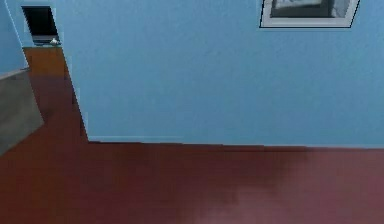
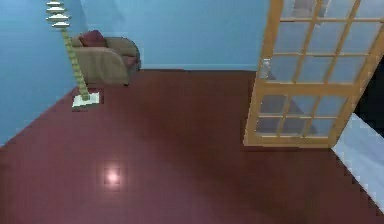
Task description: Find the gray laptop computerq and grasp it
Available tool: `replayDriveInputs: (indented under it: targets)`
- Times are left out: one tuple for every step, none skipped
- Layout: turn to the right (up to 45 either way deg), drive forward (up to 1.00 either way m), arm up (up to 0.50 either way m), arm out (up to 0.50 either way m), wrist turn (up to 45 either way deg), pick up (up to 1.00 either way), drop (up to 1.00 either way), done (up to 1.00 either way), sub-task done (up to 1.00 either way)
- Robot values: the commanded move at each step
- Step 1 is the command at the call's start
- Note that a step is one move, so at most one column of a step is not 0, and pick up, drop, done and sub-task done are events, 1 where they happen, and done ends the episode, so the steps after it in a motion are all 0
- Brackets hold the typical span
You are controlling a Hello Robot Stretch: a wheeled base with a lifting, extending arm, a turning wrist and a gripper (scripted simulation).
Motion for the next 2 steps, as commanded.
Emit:
replayDriveInputs:
  targets:
    - [-45.0,0.00,0.00,0.00,0.0,0.00,0.00,0.00,0.00]
    - [-39.0,0.00,0.00,0.00,0.0,0.00,0.00,0.00,0.00]
